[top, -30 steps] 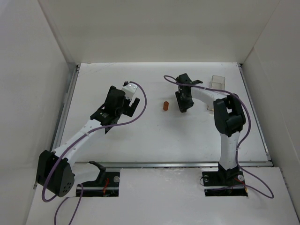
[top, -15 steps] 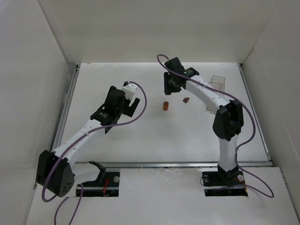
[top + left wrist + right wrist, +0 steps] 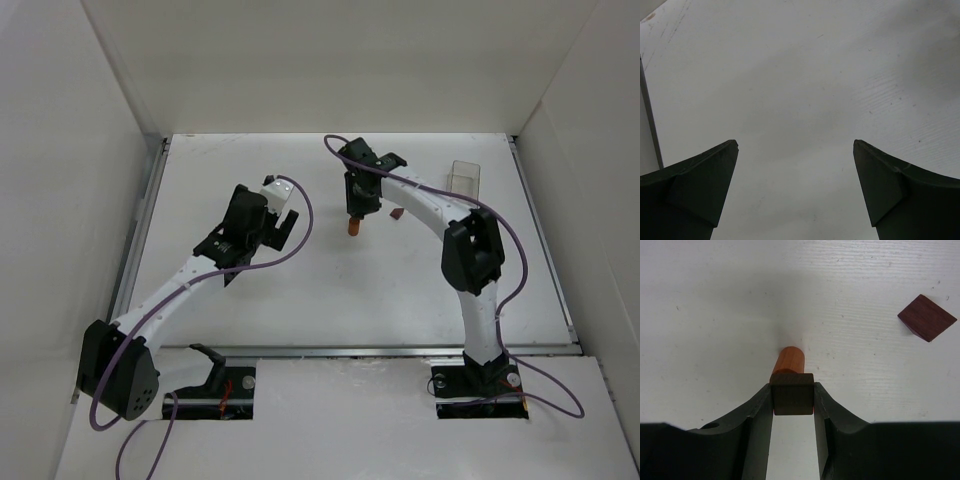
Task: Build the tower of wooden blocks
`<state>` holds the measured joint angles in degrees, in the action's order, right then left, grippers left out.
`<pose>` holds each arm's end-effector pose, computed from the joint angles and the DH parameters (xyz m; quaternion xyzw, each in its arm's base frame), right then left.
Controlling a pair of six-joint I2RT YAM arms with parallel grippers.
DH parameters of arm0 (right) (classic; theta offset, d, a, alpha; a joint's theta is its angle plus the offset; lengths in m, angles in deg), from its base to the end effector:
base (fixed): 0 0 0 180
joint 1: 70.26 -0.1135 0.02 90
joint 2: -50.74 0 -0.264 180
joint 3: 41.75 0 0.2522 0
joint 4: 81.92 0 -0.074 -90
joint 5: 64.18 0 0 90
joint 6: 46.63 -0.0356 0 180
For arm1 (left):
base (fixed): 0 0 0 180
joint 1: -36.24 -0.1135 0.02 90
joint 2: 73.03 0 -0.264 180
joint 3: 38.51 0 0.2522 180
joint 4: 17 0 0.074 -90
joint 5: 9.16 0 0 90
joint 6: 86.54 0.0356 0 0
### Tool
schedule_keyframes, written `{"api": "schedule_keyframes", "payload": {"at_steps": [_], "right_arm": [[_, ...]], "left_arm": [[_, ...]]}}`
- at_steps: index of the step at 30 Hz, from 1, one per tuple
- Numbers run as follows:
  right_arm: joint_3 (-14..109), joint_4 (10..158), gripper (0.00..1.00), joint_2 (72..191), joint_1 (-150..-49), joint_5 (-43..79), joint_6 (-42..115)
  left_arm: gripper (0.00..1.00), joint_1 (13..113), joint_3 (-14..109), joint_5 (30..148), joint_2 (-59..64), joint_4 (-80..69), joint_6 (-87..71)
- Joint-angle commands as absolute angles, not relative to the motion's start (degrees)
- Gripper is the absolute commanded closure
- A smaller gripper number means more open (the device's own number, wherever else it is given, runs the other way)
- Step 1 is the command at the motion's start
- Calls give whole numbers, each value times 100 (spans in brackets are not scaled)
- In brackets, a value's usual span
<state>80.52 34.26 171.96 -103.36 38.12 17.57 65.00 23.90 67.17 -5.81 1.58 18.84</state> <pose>0.3885 0.2442 0.2472 -0.0363 0.9660 0.0244 0.2550 0.2397 -0.1219 0.2927 0.2512 0.7936 0.0353 0.5531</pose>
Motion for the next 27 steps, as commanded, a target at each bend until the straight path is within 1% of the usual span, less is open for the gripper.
{"api": "schedule_keyframes", "payload": {"at_steps": [1,27], "right_arm": [[8109,3387,100,17202,-10401,4015,1612],[8170,3396,100,17413,-10558,3953,1560]], "left_arm": [[0,6481,2307,6740,-755,-78,1902],[0,6481,2254,6740,-755,-130,1902]]}}
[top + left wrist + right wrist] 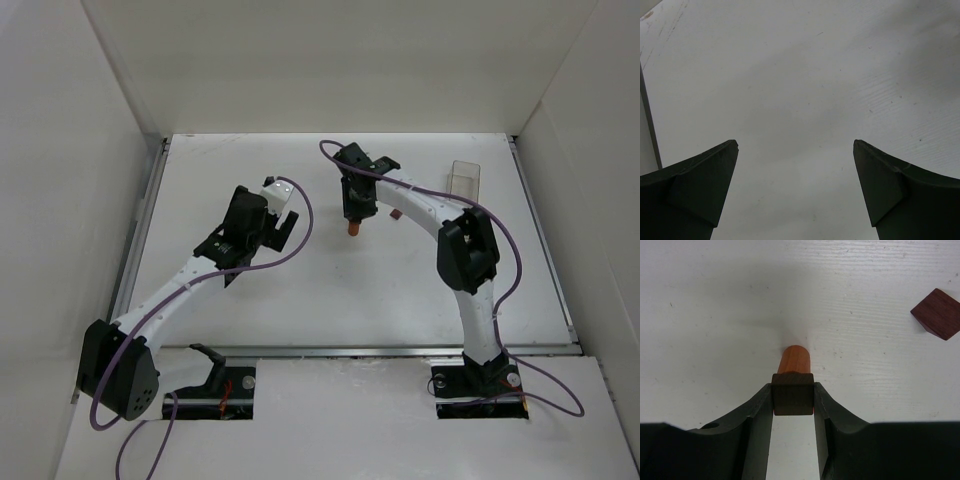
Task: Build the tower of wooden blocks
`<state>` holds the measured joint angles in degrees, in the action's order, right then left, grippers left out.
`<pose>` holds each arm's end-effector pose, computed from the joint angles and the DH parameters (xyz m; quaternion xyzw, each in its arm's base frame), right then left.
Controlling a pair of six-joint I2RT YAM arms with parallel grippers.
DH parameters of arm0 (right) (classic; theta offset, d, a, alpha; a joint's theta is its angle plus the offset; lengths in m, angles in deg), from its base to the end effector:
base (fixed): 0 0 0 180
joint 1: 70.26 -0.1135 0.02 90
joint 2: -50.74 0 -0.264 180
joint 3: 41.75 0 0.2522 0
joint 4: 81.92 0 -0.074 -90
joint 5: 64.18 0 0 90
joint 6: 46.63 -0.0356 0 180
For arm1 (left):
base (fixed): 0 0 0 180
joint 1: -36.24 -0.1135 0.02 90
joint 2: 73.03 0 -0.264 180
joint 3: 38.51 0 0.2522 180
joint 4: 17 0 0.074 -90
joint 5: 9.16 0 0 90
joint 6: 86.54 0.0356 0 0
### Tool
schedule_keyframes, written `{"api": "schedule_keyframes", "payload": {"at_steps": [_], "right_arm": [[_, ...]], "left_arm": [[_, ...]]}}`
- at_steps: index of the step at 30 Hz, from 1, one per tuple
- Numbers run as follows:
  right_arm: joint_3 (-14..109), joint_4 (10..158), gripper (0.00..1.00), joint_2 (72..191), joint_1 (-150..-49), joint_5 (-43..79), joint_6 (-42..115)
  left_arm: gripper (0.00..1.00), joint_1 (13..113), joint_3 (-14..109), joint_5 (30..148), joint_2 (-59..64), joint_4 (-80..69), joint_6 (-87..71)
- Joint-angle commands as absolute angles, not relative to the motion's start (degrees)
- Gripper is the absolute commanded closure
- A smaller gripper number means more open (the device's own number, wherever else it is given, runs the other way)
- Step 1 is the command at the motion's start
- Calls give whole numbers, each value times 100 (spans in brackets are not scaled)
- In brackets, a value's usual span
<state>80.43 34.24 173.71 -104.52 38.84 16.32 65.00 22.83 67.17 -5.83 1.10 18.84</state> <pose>0.3867 0.2537 0.2333 -0.0361 0.9689 0.0161 0.2441 0.2388 -0.1215 0.2870 0.2527 0.7959 0.0361 0.5490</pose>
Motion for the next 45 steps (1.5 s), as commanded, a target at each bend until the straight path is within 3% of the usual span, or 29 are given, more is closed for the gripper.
{"api": "schedule_keyframes", "payload": {"at_steps": [1,7,8,12,29,36,42,45], "right_arm": [[8170,3396,100,17413,-10559,3953,1560],[8222,3396,85,17413,-10559,3953,1560],[8222,3396,74,17413,-10559,3953,1560],[8222,3396,60,17413,-10559,3953,1560],[8459,3291,20,17116,-10489,3953,1560],[7942,3703,18,16149,-9567,3629,1769],[7442,3861,19,16533,-8635,3075,1850],[7370,4010,25,16736,-8441,2995,1569]], "left_arm": [[0,6481,2254,6740,-755,-130,1902],[0,6481,2254,6740,-755,-130,1902],[0,6481,2254,6740,-755,-130,1902],[0,6481,2254,6740,-755,-130,1902],[0,6481,2201,6740,-808,-130,1902],[0,6481,2201,6740,-808,-130,1902],[0,6481,2201,6740,-808,-130,1902],[0,6481,2201,6740,-808,-130,1902]]}}
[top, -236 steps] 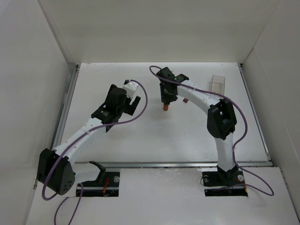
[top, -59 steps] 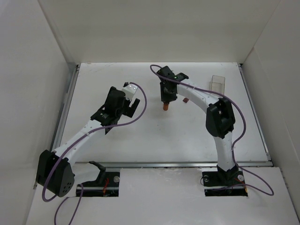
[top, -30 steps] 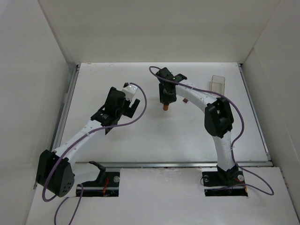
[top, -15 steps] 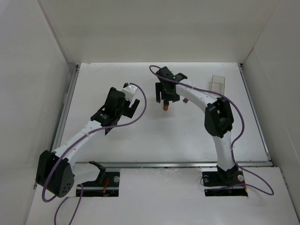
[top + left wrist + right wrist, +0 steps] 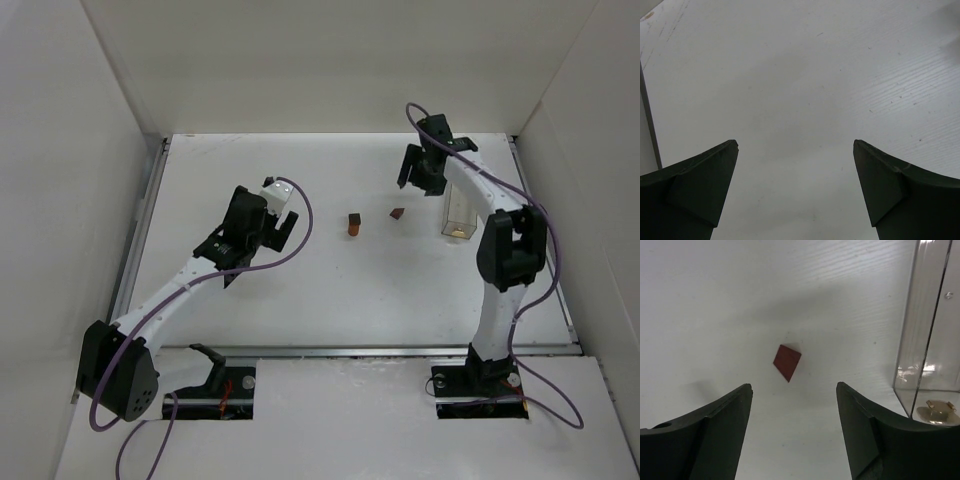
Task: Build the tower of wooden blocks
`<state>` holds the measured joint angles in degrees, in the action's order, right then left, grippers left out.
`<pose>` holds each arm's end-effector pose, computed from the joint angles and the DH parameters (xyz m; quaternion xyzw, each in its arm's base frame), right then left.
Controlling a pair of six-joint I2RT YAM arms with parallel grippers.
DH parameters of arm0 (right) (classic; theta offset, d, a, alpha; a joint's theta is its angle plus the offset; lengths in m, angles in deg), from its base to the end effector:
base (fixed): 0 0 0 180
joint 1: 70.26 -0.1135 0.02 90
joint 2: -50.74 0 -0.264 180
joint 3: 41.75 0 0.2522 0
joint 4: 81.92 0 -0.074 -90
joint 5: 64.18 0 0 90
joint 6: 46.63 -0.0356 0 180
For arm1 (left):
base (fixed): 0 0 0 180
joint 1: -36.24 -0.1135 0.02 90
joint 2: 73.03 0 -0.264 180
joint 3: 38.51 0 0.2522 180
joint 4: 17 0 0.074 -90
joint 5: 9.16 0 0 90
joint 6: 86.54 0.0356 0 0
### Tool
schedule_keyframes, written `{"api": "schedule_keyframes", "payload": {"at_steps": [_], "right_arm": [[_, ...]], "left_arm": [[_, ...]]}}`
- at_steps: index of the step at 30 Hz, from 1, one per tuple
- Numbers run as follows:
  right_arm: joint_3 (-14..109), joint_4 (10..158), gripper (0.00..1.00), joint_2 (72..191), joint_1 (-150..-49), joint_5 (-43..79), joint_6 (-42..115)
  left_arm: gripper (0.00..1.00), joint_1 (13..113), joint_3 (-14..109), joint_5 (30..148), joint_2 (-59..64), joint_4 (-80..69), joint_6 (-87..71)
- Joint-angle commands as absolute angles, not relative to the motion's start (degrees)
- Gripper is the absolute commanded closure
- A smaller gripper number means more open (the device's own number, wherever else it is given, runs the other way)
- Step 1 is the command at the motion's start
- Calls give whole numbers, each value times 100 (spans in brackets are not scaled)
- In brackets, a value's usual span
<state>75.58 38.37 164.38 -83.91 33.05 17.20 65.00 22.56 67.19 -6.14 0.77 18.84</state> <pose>0.4273 0.0992 0.2809 0.1224 0.9468 0.0426 0.2947 0.2379 -0.1210 0.2873 0.2518 0.7944 0.0354 0.5516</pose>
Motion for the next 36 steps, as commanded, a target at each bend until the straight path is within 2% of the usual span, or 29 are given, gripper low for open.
{"api": "schedule_keyframes", "payload": {"at_steps": [1,7,11,16,22,24,29,32,33,34,36], "right_arm": [[7370,4011,27,16850,-8371,2908,1490],[7370,4230,40,17175,-8370,2679,1182],[7238,4231,43,17238,-8370,2741,1182],[7185,4284,55,17352,-8370,2793,1129],[7238,4284,60,17536,-8370,2846,1129],[7290,4284,67,17536,-8370,2908,1076],[7405,4222,68,17721,-8370,3013,1076],[7405,4222,83,17721,-8370,3065,1076],[7405,4222,94,17721,-8370,3066,1129],[7405,4222,99,17669,-8370,3066,1129],[7352,4222,100,17564,-8370,3066,1260]], "left_arm": [[0,6481,2201,6740,-808,-130,1902],[0,6429,2201,6740,-808,-130,1902],[0,6428,2149,6740,-808,-130,1902],[0,6428,2149,6740,-860,-183,1902],[0,6428,2096,6740,-861,-183,1902],[0,6428,2096,6740,-861,-183,1902],[0,6428,2096,6740,-861,-183,1902],[0,6428,2096,6740,-861,-183,1902],[0,6428,2096,6740,-861,-183,1902],[0,6428,2096,6740,-861,-183,1902],[0,6428,2096,6740,-861,-183,1902]]}}
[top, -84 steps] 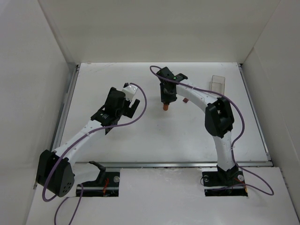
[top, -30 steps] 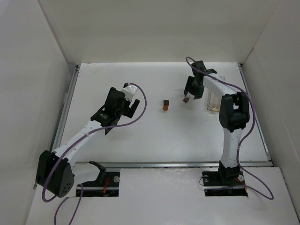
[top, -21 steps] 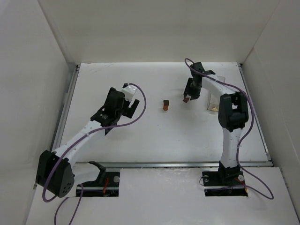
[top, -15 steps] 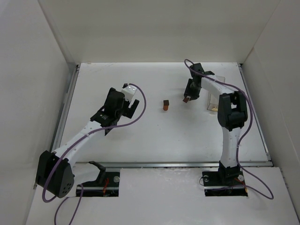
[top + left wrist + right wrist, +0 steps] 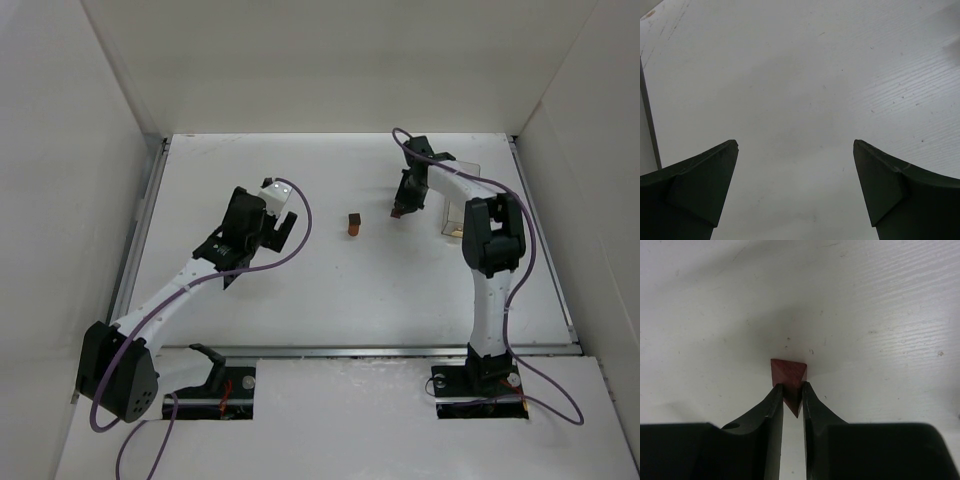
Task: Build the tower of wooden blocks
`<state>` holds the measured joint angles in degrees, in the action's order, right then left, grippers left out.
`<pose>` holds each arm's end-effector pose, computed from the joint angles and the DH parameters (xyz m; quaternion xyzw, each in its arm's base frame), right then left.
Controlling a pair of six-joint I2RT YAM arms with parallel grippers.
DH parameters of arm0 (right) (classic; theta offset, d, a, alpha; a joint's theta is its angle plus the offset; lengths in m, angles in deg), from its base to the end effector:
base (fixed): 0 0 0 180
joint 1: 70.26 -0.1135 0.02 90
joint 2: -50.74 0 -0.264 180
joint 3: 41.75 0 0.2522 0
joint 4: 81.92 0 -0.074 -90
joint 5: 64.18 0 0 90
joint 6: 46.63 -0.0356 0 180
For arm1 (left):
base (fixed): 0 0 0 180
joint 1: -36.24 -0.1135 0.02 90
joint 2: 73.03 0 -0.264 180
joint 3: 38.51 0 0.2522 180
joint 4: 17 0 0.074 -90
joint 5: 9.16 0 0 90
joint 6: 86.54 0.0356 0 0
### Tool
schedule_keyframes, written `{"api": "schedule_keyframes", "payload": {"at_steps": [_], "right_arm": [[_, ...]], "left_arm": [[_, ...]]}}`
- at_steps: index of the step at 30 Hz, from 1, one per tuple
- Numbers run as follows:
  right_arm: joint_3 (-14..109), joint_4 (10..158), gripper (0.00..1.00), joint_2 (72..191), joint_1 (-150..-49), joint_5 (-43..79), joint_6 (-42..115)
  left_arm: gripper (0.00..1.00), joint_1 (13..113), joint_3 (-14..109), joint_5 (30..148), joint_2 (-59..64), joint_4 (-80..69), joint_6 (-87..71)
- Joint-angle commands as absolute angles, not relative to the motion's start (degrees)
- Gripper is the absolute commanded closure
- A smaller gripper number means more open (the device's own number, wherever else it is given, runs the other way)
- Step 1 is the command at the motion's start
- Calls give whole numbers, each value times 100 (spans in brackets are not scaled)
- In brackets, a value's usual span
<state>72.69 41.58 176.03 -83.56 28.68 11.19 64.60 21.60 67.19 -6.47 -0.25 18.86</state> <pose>0.4504 0.1046 0.1804 0.1656 0.9661 0.0533 0.1905 0.2375 -0.1187 0.2846 0.2482 0.7936 0.0369 0.5543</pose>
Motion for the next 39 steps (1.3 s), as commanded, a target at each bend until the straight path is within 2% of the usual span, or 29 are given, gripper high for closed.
{"api": "schedule_keyframes", "payload": {"at_steps": [1,6,12,16,20,23,27,35,39], "right_arm": [[7291,4283,100,17511,-8370,3066,1374],[7073,4704,100,17002,-8475,3013,1963],[6474,5794,100,15525,-8528,2548,2955],[6219,6540,100,14796,-8765,1872,3948],[5781,7314,100,14006,-8889,1013,4766],[5246,8269,100,13556,-8950,405,5039],[4691,9195,100,12958,-9064,-396,5689],[4215,9654,100,12413,-9126,-1846,7069],[3890,9654,100,12176,-9126,-2759,8473]], "left_arm": [[0,6428,2096,6740,-861,-183,1902],[0,6428,2096,6792,-861,-183,1902],[0,6428,2701,7388,-642,-8,2209],[0,6376,3903,8442,-133,510,2403],[0,6375,5965,9786,824,1685,2526],[0,6375,7188,10350,1195,2197,2526],[0,6323,8114,11159,1442,2445,2273],[3,6270,8231,13417,1600,2392,1700],[10,6024,7968,14899,1863,1770,973]]}}
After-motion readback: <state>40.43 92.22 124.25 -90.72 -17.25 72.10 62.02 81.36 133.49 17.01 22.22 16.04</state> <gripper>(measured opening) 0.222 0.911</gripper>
